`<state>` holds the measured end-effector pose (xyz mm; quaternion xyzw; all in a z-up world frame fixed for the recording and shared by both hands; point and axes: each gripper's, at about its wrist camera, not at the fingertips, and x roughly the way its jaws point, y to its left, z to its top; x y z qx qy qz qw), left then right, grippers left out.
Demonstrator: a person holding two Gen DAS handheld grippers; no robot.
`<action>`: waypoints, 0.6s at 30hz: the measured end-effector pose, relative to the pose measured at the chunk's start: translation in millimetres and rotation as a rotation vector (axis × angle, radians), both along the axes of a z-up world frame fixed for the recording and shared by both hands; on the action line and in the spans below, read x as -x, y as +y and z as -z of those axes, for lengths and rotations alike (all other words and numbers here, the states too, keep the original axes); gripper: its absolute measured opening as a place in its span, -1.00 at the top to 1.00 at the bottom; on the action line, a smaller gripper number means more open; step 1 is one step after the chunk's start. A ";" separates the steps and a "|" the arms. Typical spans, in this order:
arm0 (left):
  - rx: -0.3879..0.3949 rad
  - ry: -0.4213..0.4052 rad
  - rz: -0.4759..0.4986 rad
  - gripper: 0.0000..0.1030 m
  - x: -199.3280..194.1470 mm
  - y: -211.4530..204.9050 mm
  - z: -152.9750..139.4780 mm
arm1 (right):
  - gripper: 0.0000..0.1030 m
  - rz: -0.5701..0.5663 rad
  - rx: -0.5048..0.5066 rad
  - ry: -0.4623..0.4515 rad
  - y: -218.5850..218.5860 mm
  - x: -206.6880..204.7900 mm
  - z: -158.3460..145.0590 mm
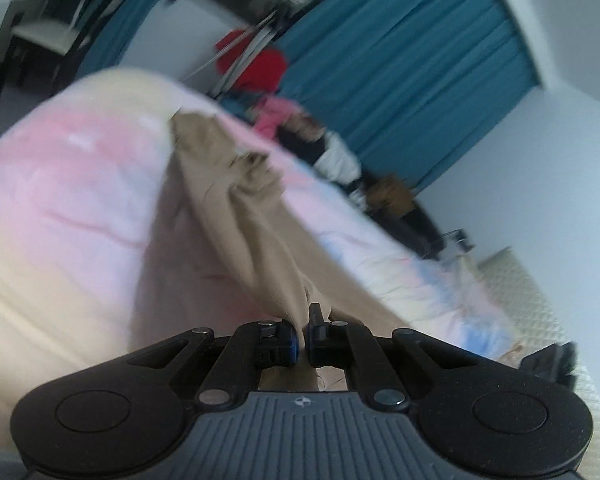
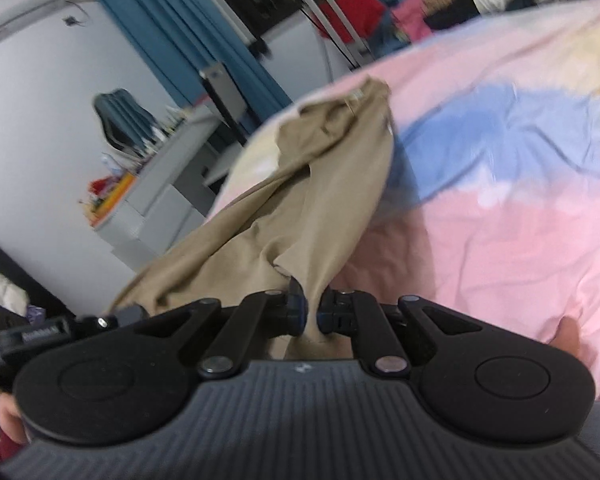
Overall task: Fold clothes
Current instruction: 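Fold the held hem over toward the collar with both grippers, then open them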
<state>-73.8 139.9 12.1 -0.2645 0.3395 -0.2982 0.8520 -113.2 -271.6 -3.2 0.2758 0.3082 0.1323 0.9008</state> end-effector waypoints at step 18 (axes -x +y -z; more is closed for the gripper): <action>0.022 -0.179 -0.030 0.90 -28.0 -10.0 -63.5 | 0.84 0.088 -0.052 -0.137 -19.6 -15.1 -58.5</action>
